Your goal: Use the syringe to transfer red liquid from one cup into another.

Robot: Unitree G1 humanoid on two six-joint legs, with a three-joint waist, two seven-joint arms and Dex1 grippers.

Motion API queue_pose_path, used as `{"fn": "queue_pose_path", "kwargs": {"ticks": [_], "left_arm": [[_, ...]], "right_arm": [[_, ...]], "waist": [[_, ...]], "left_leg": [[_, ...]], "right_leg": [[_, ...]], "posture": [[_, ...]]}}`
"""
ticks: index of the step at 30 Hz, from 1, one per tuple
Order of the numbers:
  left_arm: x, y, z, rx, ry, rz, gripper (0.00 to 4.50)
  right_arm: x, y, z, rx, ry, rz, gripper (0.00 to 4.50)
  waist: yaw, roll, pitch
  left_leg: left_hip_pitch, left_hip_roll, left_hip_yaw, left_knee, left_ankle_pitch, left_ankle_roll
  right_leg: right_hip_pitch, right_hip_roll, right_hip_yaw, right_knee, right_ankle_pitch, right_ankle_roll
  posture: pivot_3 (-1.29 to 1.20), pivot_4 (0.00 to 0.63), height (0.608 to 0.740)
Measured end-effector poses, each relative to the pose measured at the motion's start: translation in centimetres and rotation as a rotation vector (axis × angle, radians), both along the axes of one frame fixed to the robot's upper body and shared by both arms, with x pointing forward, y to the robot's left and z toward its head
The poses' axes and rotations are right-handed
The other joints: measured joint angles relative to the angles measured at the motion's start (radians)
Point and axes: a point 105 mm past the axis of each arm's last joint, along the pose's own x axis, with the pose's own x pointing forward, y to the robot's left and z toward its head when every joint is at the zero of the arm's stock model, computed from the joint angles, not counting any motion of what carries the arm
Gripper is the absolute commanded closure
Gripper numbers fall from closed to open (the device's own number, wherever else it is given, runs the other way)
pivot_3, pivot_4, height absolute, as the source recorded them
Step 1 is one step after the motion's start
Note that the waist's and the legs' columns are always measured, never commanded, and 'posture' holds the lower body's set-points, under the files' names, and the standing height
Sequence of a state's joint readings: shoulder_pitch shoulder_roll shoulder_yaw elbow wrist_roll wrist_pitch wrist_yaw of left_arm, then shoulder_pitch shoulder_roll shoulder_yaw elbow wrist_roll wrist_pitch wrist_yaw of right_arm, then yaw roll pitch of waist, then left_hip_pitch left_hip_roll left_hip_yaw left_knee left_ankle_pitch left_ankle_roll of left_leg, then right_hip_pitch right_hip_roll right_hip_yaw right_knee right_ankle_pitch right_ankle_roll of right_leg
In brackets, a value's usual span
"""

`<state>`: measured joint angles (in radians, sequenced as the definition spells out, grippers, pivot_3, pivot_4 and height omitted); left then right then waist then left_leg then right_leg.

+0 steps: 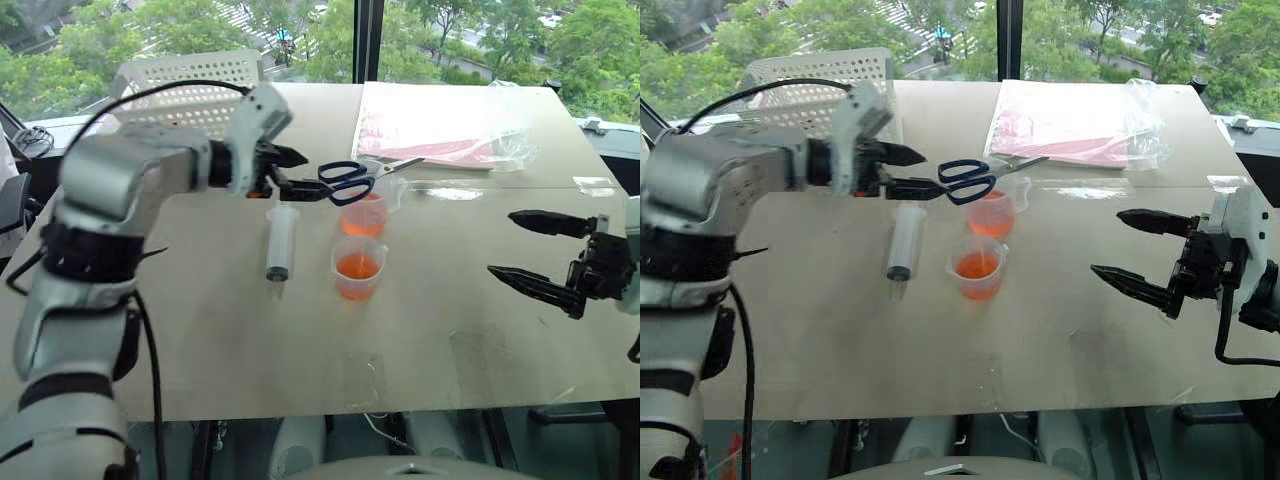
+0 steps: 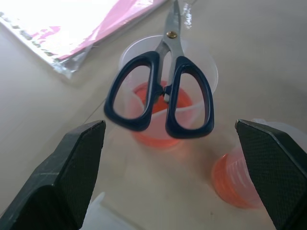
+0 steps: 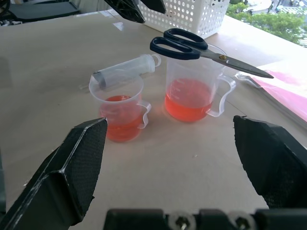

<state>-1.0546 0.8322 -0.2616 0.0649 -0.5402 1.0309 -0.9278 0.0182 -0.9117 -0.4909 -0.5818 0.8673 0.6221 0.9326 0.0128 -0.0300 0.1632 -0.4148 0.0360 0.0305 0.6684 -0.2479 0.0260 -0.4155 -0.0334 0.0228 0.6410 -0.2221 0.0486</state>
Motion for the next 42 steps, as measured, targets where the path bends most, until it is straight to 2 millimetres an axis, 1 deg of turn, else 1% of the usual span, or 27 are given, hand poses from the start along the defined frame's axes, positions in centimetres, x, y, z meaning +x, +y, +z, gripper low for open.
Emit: {"fn": "queue_pose_path", "kwargs": {"ticks": [5, 9, 13, 17, 27, 30, 32, 33, 42], "left_arm": [[3.2, -0.9, -0.2, 0.111, -0.022, -0.016, 0.08], [4.3, -1.8, -1.0, 0.147, -0.011, -0.073, 0.08], [4.2, -2.4, -0.3, 0.154, -0.004, -0.135, 0.08], [4.4, -2.4, 0.3, 0.178, -0.009, -0.152, 0.08], [4.3, -3.2, -0.3, 0.229, -0.006, -0.225, 0.08], [4.2, -3.3, -0.4, 0.237, 0.002, -0.236, 0.91], [4.1, -3.3, -0.4, 0.237, 0.004, -0.24, 1.73], [4.1, -3.2, -0.4, 0.238, 0.005, -0.241, 2.21], [4.0, -3.3, -0.5, 0.254, 0.013, -0.247, 2.21]], "right_arm": [[-0.8, 0.4, -0.2, 0.002, -0.007, -0.026, 0.0], [-1.2, 0.4, -0.5, 0.006, -0.003, -0.048, 0.0], [-1.6, 0.4, -0.3, 0.007, -0.013, -0.062, 0.0], [-1.8, 0.6, -0.3, 0.01, -0.012, -0.068, 0.0], [-1.7, 0.6, -0.4, 0.023, -0.008, -0.1, 0.0], [-1.8, 0.7, -0.4, 0.029, -0.006, -0.103, 0.0], [-1.8, 0.7, -0.4, 0.03, -0.006, -0.104, 0.0], [-1.9, 0.8, -0.4, 0.03, -0.007, -0.104, 0.0], [-1.9, 0.9, -0.4, 0.038, -0.005, -0.112, 0.0]], "waist": [[0.001, 0.0, 0.0], [0.0, 0.0, 0.0], [-0.001, -0.001, 0.0], [-0.001, -0.001, 0.0], [0.0, -0.001, 0.0], [0.0, -0.001, 0.0], [0.0, -0.001, 0.0], [0.0, -0.001, 0.0], [0.0, -0.001, 0.0]], "left_leg": [[0.0, 0.0, 0.0, 0.0, 0.0, 0.0], [-0.001, 0.0, 0.0, 0.001, 0.0, 0.0], [-0.001, 0.0, -0.001, 0.0, 0.0, 0.0], [-0.001, 0.0, -0.001, 0.001, 0.0, 0.0], [-0.001, 0.0, -0.001, 0.001, 0.0, 0.0], [-0.001, 0.0, -0.001, 0.001, 0.0, 0.0], [-0.001, 0.0, -0.001, 0.001, 0.0, 0.0], [-0.001, 0.0, -0.001, 0.001, 0.0, 0.0], [-0.001, 0.0, -0.001, 0.001, 0.0, 0.0]], "right_leg": [[0.0, 0.0, 0.0, 0.0, 0.0, 0.0], [0.0, 0.0, 0.0, 0.0, 0.0, 0.0], [0.0, 0.0, 0.0, 0.0, 0.0, 0.0], [0.0, 0.0, 0.0, 0.0, 0.0, 0.0], [0.0, 0.0, 0.0, 0.001, 0.0, 0.0], [0.0, 0.0, 0.0, 0.001, 0.0, 0.0], [0.0, 0.0, 0.0, 0.001, 0.0, 0.0], [0.0, 0.0, -0.001, 0.001, 0.0, 0.0], [0.0, 0.0, -0.001, 0.001, 0.0, 0.0]], "posture": [[0.0, 0.15, 0.74], [0.0, 0.15, 0.74], [0.0, 0.15, 0.74], [0.0, 0.15, 0.74], [0.0, 0.15, 0.74], [0.0, 0.15, 0.74], [0.0, 0.15, 0.74], [0.0, 0.15, 0.74], [0.0, 0.15, 0.74]]}}
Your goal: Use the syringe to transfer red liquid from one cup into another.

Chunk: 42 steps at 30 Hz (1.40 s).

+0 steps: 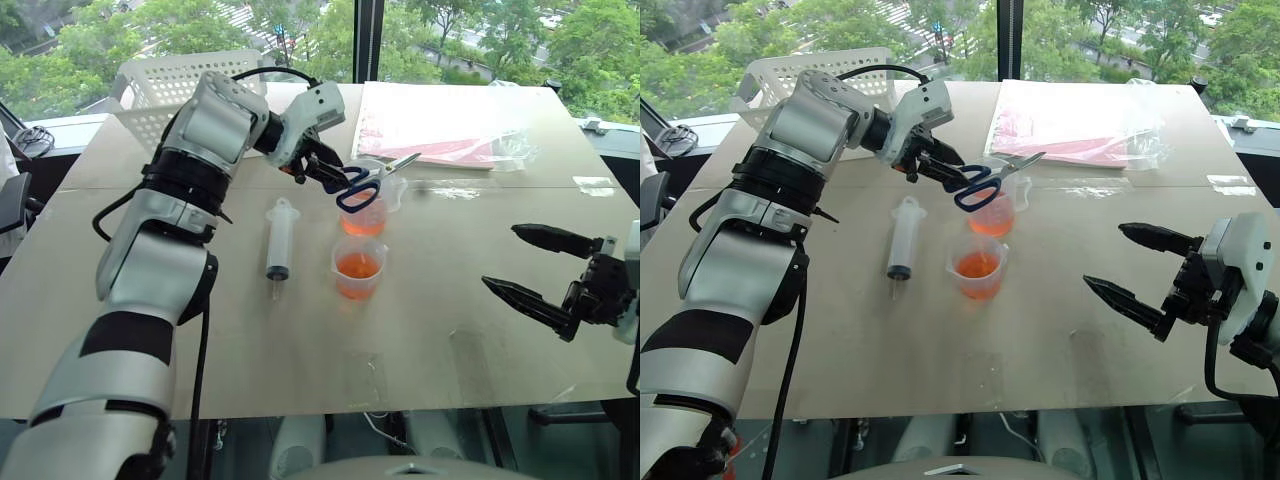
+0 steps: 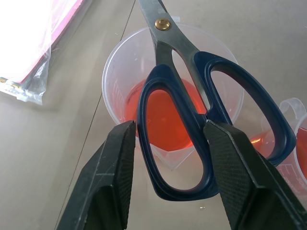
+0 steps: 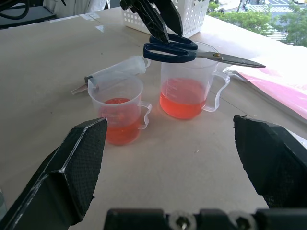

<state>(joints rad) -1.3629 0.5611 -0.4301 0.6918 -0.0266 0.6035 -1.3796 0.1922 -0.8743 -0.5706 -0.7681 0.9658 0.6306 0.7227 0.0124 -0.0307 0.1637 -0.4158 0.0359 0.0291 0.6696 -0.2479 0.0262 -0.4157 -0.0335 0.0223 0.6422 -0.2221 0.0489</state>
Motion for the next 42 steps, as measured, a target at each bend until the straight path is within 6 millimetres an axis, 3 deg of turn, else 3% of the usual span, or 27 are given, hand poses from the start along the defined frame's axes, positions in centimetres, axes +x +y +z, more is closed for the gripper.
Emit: {"fn": "queue_pose_path", "kwargs": {"ticks": [7, 16, 21, 34, 39, 42], "left_arm": [[-0.1, 0.0, 0.6, -0.028, 0.004, 0.013, 2.21], [-1.7, -1.4, 1.6, -0.046, 0.038, -0.008, 2.21], [-1.7, -1.1, -0.1, -0.034, 0.087, 0.05, 2.21], [-1.6, -1.7, -1.8, 0.0, 0.113, 0.061, 2.21], [-1.5, -2.2, -1.9, 0.0, 0.099, 0.047, 3.67], [-1.4, -2.1, -1.9, -0.002, 0.099, 0.05, 3.66]], "right_arm": [[-0.1, 0.1, -0.1, 0.006, 0.006, -0.004, 0.0], [-0.1, 0.1, -0.1, 0.009, 0.006, -0.011, 0.0], [-0.2, 0.2, -0.2, 0.011, 0.013, -0.006, 0.0], [-0.6, 0.2, 0.2, 0.029, 0.009, 0.007, 0.0], [-0.6, 0.2, 0.3, 0.029, 0.006, 0.001, 0.0], [-0.9, 0.4, 0.2, 0.026, 0.009, 0.007, 0.0]], "waist": [[0.0, 0.0, 0.0], [0.0, 0.0, 0.0], [-0.001, 0.0, 0.0], [0.0, 0.0, 0.0], [0.0, 0.0, 0.0], [0.0, 0.0, 0.0]], "left_leg": [[0.0, 0.0, 0.0, 0.0, 0.0, 0.0], [0.0, 0.0, 0.0, 0.0, 0.0, 0.0], [0.0, 0.0, -0.001, 0.001, 0.0, 0.0], [0.0, 0.0, -0.005, 0.001, 0.0, 0.0], [0.001, 0.0, -0.006, 0.001, 0.0, 0.0], [0.001, 0.0, -0.006, 0.001, 0.0, 0.0]], "right_leg": [[0.0, 0.0, 0.0, 0.0, 0.0, 0.0], [0.0, 0.0, 0.0, 0.001, 0.0, 0.0], [0.0, 0.0, 0.0, 0.001, 0.0, 0.0], [0.0, 0.0, -0.001, 0.001, 0.0, 0.0], [0.001, 0.0, -0.001, 0.001, 0.0, 0.0], [0.001, 0.0, -0.001, 0.001, 0.0, 0.0]], "posture": [[0.0, 0.15, 0.74], [0.0, 0.15, 0.74], [0.0, 0.15, 0.74], [0.0, 0.15, 0.74], [0.0, 0.15, 0.74], [0.0, 0.15, 0.74]]}}
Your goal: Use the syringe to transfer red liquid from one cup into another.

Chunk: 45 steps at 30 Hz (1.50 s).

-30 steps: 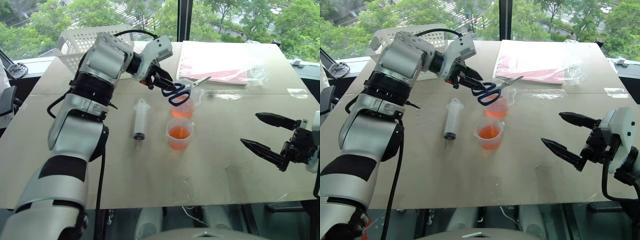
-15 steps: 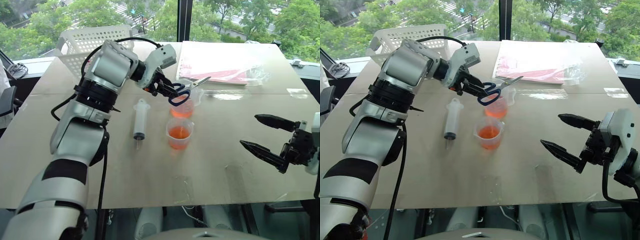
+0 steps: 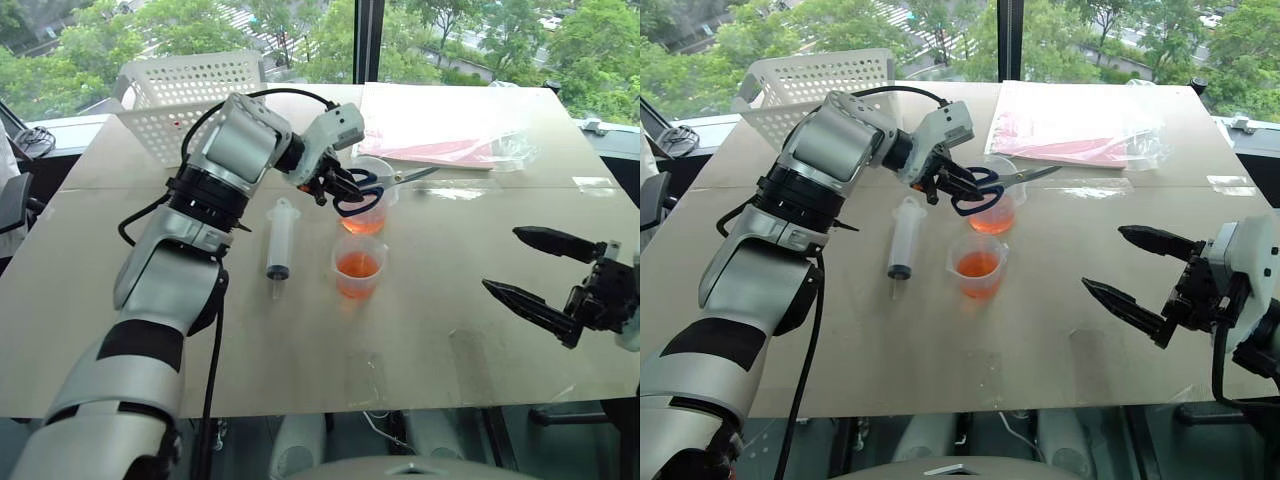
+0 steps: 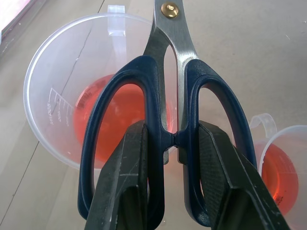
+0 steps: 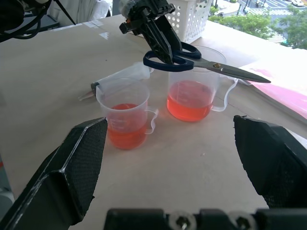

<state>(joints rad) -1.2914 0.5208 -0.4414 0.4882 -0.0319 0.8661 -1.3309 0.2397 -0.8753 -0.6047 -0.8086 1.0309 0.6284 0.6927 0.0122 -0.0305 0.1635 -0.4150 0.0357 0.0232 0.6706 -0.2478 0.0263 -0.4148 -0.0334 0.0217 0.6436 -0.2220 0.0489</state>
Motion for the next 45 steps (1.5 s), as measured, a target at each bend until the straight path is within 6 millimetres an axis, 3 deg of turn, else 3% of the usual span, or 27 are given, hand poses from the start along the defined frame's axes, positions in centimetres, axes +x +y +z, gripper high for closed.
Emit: {"fn": "queue_pose_path", "kwargs": {"ticks": [8, 14, 16, 19, 21, 23, 29, 31, 32, 34, 38, 40, 41, 43, 45], "left_arm": [[0.2, 2.4, 1.5, -0.032, -0.018, 0.086, 3.66], [-0.5, 3.2, 4.8, -0.178, -0.06, 0.158, 3.66], [-0.6, 4.6, 6.2, -0.238, -0.078, 0.234, 3.66], [-1.2, 8.1, 8.7, -0.33, -0.16, 0.391, 3.66], [-1.9, 10.8, 8.9, -0.356, -0.215, 0.488, 3.66], [-2.6, 14.2, 6.2, -0.319, -0.232, 0.627, 3.66], [-6.0, 19.9, -1.6, -0.21, -0.127, 0.879, 3.66], [-8.0, 22.7, -4.9, -0.157, -0.092, 1.009, 3.66], [-9.6, 24.4, -7.6, -0.12, -0.046, 1.098, 3.66], [-10.9, 25.7, -10.4, -0.074, 0.02, 1.182, 3.66], [-11.9, 27.3, -10.5, -0.079, -0.017, 1.259, 3.66], [-12.5, 27.7, -10.7, -0.099, 0.0, 1.283, 2.61], [-12.7, 27.6, -10.8, -0.126, 0.009, 1.283, 2.35], [-12.6, 27.3, -10.6, -0.16, 0.0, 1.268, 1.39], [-12.2, 27.0, -9.2, -0.215, -0.044, 1.246, 0.52]], "right_arm": [[0.1, 0.1, 0.2, 0.004, -0.011, 0.002, 0.0], [0.7, 0.4, 0.3, 0.017, -0.016, 0.036, 0.0], [0.9, 0.5, 0.3, 0.02, -0.015, 0.047, 0.0], [1.1, 0.7, 0.3, 0.025, -0.013, 0.075, 0.0], [1.3, 0.8, 0.3, 0.028, -0.011, 0.096, 0.0], [1.6, 1.0, 0.1, 0.034, 0.002, 0.124, 0.0], [2.2, 1.6, -0.1, 0.037, 0.016, 0.194, 0.0], [2.3, 1.8, -0.3, 0.023, 0.027, 0.224, 0.0], [2.4, 1.7, -0.5, 0.015, 0.04, 0.236, 0.0], [2.7, 1.4, -0.9, 0.014, 0.058, 0.24, 0.0], [2.7, 1.7, -0.7, 0.002, 0.052, 0.275, 0.0], [2.8, 1.5, -0.9, 0.002, 0.061, 0.273, 0.0], [2.9, 1.5, -1.0, 0.001, 0.066, 0.274, 0.0], [2.9, 1.5, -1.2, 0.0, 0.074, 0.281, 0.0], [2.9, 1.6, -1.3, 0.0, 0.079, 0.289, 0.0]], "waist": [[-0.003, 0.0, 0.0], [0.0, 0.0, 0.0], [-0.005, 0.0, 0.0], [-0.023, 0.0, 0.0], [-0.03, 0.002, -0.001], [-0.027, 0.002, -0.001], [-0.023, -0.001, -0.001], [-0.023, -0.001, -0.001], [-0.026, -0.001, -0.001], [-0.017, -0.005, 0.0], [0.003, -0.009, -0.002], [0.004, -0.009, -0.002], [0.004, -0.009, -0.002], [0.003, -0.009, -0.002], [0.003, -0.009, -0.002]], "left_leg": [[0.0, 0.0, -0.001, 0.0, 0.0, 0.0], [-0.001, 0.0, -0.001, 0.0, 0.0, 0.0], [0.0, 0.0, -0.001, 0.0, 0.0, 0.0], [0.001, 0.001, -0.001, 0.0, 0.0, 0.0], [0.002, 0.001, -0.001, -0.001, 0.0, 0.0], [0.002, 0.002, -0.002, -0.001, 0.0, 0.0], [0.002, 0.002, -0.002, 0.001, 0.0, 0.0], [0.003, 0.002, -0.001, 0.0, 0.0, 0.0], [0.003, 0.002, 0.0, 0.0, 0.0, 0.0], [0.002, 0.002, -0.002, 0.0, 0.0, 0.0], [0.003, 0.003, -0.004, 0.001, 0.0, -0.001], [0.003, 0.002, -0.004, 0.001, 0.0, -0.001], [0.003, 0.002, -0.003, 0.001, 0.0, -0.001], [0.003, 0.002, -0.003, 0.001, 0.0, -0.001], [0.003, 0.002, -0.003, 0.001, 0.0, -0.001]], "right_leg": [[0.0, 0.0, 0.0, 0.0, 0.0, 0.0], [0.0, 0.0, 0.0, 0.0, 0.0, 0.0], [0.0, 0.0, 0.0, 0.0, 0.0, 0.0], [0.0, 0.0, 0.0, 0.001, 0.0, 0.0], [0.0, 0.0, 0.001, 0.002, 0.0, 0.0], [0.0, 0.0, 0.0, 0.003, 0.0, 0.0], [0.0, -0.002, 0.0, 0.003, 0.0, 0.0], [0.001, -0.003, 0.001, 0.002, 0.0, 0.0], [0.001, -0.003, 0.001, 0.001, 0.0, 0.0], [0.001, -0.004, -0.002, 0.002, 0.0, 0.0], [0.002, -0.004, -0.004, 0.002, -0.002, -0.005], [0.002, -0.005, -0.003, 0.002, -0.002, -0.005], [0.002, -0.006, -0.003, 0.002, -0.002, -0.005], [0.002, -0.006, -0.003, 0.002, -0.001, -0.005], [0.002, -0.006, -0.004, 0.002, -0.001, -0.005]], "posture": [[0.0, 0.15, 0.74], [0.0, 0.15, 0.74], [0.0, 0.15, 0.74], [0.0, 0.15, 0.74], [0.0, 0.15, 0.74], [0.0, 0.15, 0.74], [0.0, 0.15, 0.74], [0.0, 0.15, 0.74], [0.0, 0.15, 0.74], [0.0, 0.15, 0.74], [0.0, 0.15, 0.74], [0.0, 0.15, 0.74], [0.0, 0.15, 0.74], [0.0, 0.15, 0.74], [0.0, 0.15, 0.74]]}}
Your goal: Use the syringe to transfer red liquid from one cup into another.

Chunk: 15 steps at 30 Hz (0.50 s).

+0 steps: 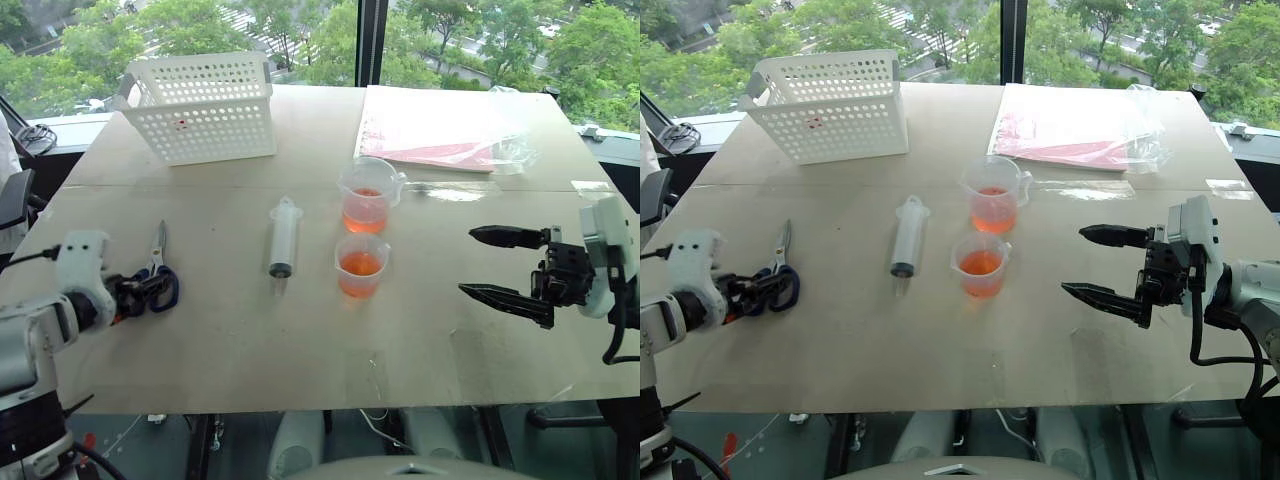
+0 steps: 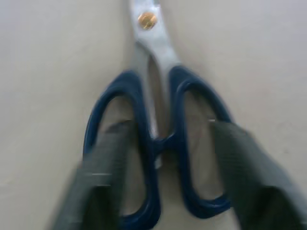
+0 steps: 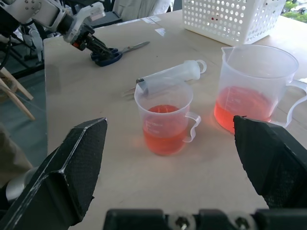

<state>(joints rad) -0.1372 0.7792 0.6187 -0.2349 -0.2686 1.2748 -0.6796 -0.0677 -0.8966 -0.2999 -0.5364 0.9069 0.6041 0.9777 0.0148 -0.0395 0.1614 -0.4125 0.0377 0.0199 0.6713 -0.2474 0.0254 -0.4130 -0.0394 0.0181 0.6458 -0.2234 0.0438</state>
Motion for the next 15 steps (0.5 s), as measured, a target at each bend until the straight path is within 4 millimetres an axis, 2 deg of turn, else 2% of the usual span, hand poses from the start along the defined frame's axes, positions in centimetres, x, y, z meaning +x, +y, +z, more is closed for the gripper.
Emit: {"fn": "queue_pose_path", "kwargs": {"ticks": [1, 2, 3, 4, 5, 8, 11, 15], "left_arm": [[0.4, -0.4, 1.2, -0.005, -0.047, -0.014, 0.15], [0.5, -0.4, 1.5, -0.006, -0.058, -0.017, 0.15], [1.2, -2.1, 6.2, -0.03, -0.194, -0.092, 0.15], [1.2, -2.2, 6.4, -0.029, -0.199, -0.095, 0.15], [1.1, -3.6, 8.2, -0.08, -0.222, -0.169, 0.15], [0.3, -7.3, 10.8, -0.076, -0.191, -0.372, 0.15], [2.3, -10.5, 11.0, -0.127, -0.163, -0.461, 0.15], [6.1, -13.2, 8.0, -0.142, 0.015, -0.411, 0.15]], "right_arm": [[0.0, -0.1, 0.0, 0.001, 0.003, -0.001, 0.0], [0.1, -0.1, 0.0, 0.001, 0.003, -0.001, 0.0], [0.1, -0.1, -0.1, 0.001, 0.004, 0.006, 0.0], [0.1, -0.1, -0.1, 0.001, 0.004, 0.006, 0.0], [0.0, 0.0, -0.1, 0.001, 0.004, 0.011, 0.0], [0.0, -0.1, -0.1, -0.002, 0.002, 0.015, 0.0], [0.1, -0.2, -0.2, -0.011, 0.002, 0.016, 0.0], [-0.1, -0.8, 0.0, -0.043, -0.009, 0.016, 0.0]], "waist": [[0.001, 0.0, 0.0], [0.001, 0.0, 0.0], [0.0, 0.0, 0.0], [-0.001, 0.0, 0.0], [-0.002, 0.0, 0.0], [-0.005, 0.001, 0.0], [0.003, 0.009, -0.002], [-0.001, 0.007, -0.002]], "left_leg": [[-0.001, 0.0, -0.001, 0.0, 0.0, 0.0], [-0.001, 0.0, -0.001, 0.0, 0.0, 0.0], [0.0, -0.001, 0.0, 0.0, 0.0, 0.0], [-0.001, -0.001, 0.0, 0.0, 0.0, 0.0], [0.0, 0.0, 0.001, 0.0, 0.0, 0.0], [0.001, 0.0, 0.001, 0.0, 0.0, 0.0], [0.002, -0.002, 0.0, 0.0, 0.0, 0.0], [0.002, -0.001, -0.001, 0.001, 0.0, 0.0]], "right_leg": [[0.0, 0.0, -0.001, 0.0, 0.0, 0.0], [0.0, 0.0, -0.001, 0.0, 0.0, 0.0], [0.0, 0.001, 0.0, 0.0, 0.002, 0.003], [0.0, 0.001, -0.001, 0.0, 0.002, 0.004], [0.0, 0.001, 0.001, 0.0, 0.002, 0.004], [0.0, 0.001, 0.001, 0.0, 0.002, 0.004], [0.001, 0.001, 0.001, 0.001, 0.002, 0.005], [0.002, 0.003, 0.001, 0.003, 0.002, 0.005]], "posture": [[0.0, 0.15, 0.74], [0.0, 0.15, 0.74], [0.0, 0.15, 0.74], [0.0, 0.15, 0.74], [0.0, 0.15, 0.74], [0.0, 0.15, 0.74], [0.0, 0.15, 0.74], [0.0, 0.15, 0.74]]}}
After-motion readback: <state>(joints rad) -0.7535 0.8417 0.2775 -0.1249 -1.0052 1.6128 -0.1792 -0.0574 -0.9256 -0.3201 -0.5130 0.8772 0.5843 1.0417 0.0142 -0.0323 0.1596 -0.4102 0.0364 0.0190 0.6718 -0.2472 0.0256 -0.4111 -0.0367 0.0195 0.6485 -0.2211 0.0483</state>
